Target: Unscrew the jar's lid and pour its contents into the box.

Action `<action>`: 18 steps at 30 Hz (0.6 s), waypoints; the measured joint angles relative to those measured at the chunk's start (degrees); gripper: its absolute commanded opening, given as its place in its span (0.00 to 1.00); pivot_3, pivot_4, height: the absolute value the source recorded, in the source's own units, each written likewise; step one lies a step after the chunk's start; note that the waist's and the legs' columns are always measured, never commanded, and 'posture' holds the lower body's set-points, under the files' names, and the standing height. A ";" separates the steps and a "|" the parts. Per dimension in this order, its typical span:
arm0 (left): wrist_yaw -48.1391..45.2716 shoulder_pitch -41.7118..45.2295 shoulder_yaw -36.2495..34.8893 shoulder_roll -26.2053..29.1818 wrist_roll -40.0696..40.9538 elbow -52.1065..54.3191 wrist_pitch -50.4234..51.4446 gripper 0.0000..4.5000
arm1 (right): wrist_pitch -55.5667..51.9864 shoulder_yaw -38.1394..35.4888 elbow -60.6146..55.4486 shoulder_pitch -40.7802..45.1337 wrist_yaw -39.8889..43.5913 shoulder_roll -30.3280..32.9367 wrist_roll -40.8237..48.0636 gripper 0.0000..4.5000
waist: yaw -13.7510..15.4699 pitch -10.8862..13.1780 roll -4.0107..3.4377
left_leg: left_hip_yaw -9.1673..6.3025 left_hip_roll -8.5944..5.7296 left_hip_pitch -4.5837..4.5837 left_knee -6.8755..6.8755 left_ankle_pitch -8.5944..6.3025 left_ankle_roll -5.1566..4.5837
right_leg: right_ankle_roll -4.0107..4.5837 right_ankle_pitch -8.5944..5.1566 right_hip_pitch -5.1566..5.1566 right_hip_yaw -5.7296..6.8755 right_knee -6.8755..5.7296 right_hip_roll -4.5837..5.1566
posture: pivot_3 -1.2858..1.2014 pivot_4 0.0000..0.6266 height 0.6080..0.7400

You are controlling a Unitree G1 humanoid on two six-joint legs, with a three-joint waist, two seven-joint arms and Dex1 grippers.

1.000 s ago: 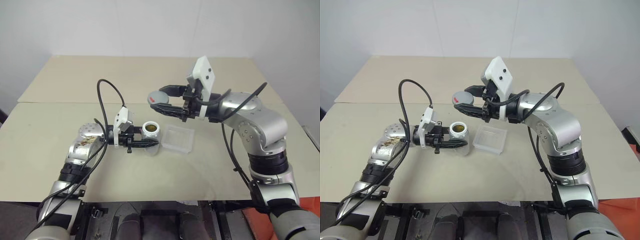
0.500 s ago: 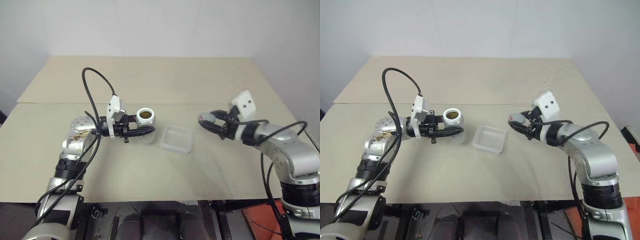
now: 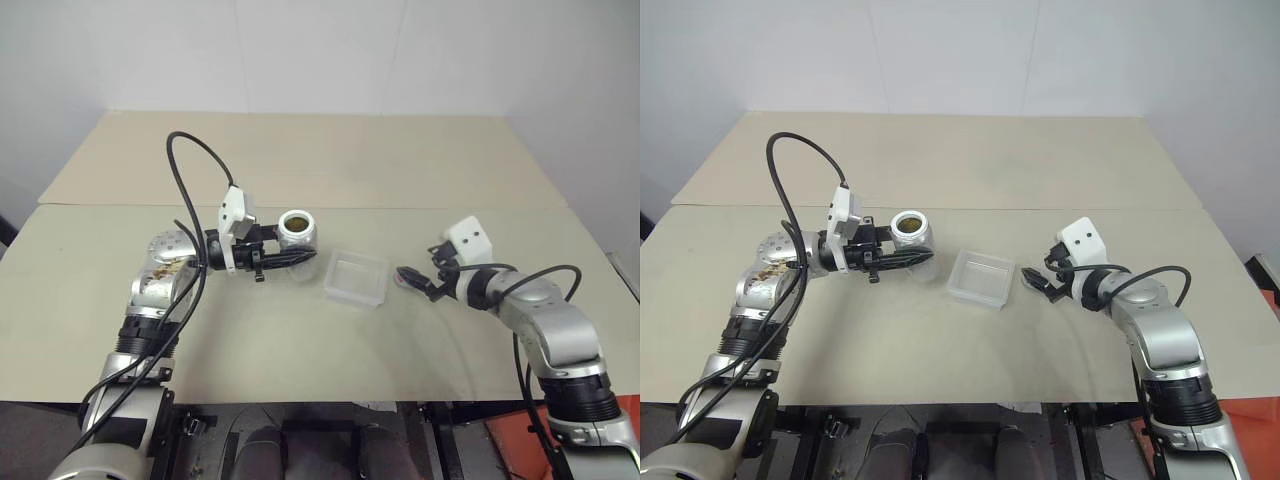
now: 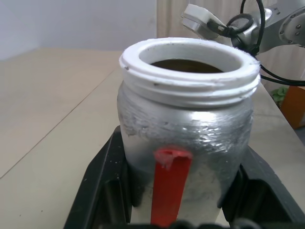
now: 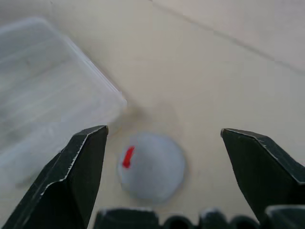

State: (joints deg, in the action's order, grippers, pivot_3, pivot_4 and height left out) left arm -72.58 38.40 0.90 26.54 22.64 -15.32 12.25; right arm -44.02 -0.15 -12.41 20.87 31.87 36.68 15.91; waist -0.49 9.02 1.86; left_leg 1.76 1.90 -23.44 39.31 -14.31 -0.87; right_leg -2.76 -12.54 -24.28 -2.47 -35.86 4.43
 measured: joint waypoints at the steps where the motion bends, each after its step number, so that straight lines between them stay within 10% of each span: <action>1: 0.37 0.01 0.00 -0.19 -0.08 0.00 -0.49 0.43 | 0.00 -0.05 -0.08 -0.20 0.93 0.94 0.14 0.99 | -0.05 0.00 0.00 | 0.00 0.00 0.00 0.00 0.00 0.00 | 0.00 0.00 -0.01 -0.01 0.01 0.00 | 0.52 0.24 1.00; 8: 4.71 4.92 1.05 -1.52 -6.06 -3.95 -11.24 0.43 | -0.02 -5.47 -5.15 -0.99 12.62 9.47 7.63 0.99 | -0.01 0.01 0.01 | -0.02 -0.01 0.07 0.00 0.00 0.00 | 0.00 0.00 0.08 0.00 0.01 -0.01 | 0.52 0.24 1.00; 18: 36.25 22.11 12.03 -3.57 -40.65 -23.75 -55.40 0.43 | 1.74 -10.31 -10.60 -1.21 28.05 17.27 18.08 0.99 | 1.12 0.05 0.08 | 0.00 -0.05 0.03 0.01 -0.01 -0.01 | -0.05 0.04 0.09 -0.02 0.12 0.01 | 0.52 0.24 1.00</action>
State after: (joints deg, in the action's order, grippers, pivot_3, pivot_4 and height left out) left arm -36.33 60.51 12.93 22.97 -18.01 -39.07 -43.15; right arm -42.28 -10.45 -23.02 19.66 59.93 53.95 34.00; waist 0.63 9.07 1.94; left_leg 1.76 1.85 -23.41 39.31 -14.32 -0.88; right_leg -2.81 -12.51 -24.20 -2.49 -35.74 4.44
